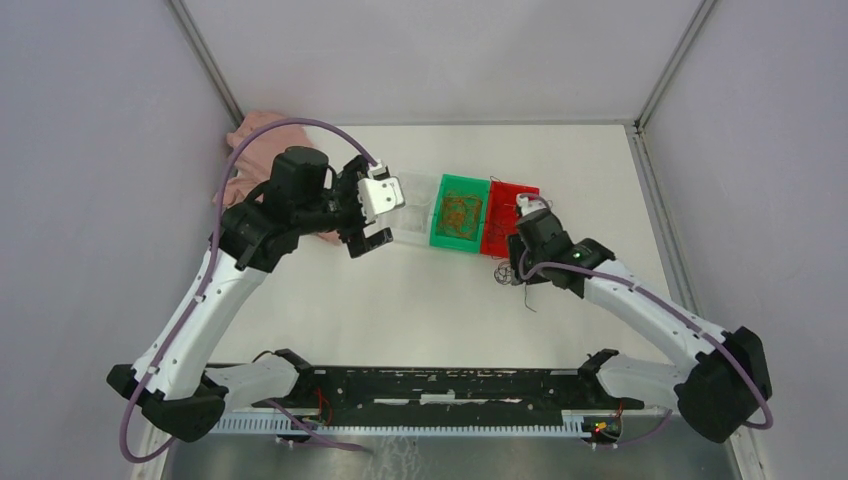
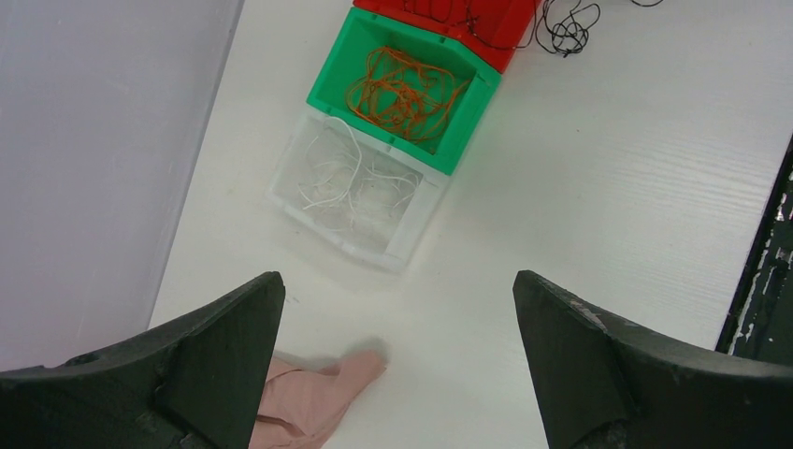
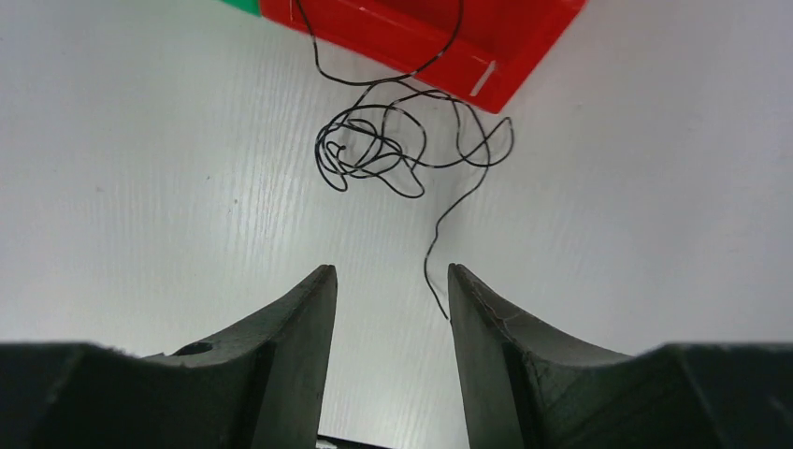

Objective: Untangle the cables
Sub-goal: Place the cable in the bin, then pick up the cable at the center of the board.

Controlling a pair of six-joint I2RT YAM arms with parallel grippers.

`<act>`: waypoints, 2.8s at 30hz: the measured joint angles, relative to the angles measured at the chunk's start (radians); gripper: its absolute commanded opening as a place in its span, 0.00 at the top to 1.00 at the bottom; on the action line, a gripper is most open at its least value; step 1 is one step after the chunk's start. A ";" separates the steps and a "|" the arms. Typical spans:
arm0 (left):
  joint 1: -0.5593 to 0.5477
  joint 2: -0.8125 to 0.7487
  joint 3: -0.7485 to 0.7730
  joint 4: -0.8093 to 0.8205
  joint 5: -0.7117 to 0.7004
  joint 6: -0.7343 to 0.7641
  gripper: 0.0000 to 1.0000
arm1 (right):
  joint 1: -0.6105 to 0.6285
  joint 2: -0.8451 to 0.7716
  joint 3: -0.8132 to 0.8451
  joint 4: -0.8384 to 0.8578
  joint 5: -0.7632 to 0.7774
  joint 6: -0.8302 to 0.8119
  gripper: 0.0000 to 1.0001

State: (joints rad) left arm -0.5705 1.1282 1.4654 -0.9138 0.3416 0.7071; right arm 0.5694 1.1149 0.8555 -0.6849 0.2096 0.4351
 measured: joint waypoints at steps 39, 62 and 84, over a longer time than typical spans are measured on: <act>0.004 -0.003 0.001 -0.033 0.007 0.000 0.01 | 0.154 0.081 -0.086 0.211 0.057 0.171 0.43; 0.004 -0.010 0.008 -0.035 0.008 0.001 0.01 | 0.071 0.291 -0.150 0.321 -0.024 0.211 1.00; 0.004 -0.049 -0.029 -0.088 0.129 0.001 0.01 | 0.079 -0.157 0.206 0.048 -0.598 -0.066 1.00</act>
State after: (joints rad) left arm -0.5667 1.0794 1.4364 -1.0019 0.4702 0.7078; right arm 0.6479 0.9577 1.0611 -0.6365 -0.3885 0.3687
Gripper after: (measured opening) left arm 0.993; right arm 0.010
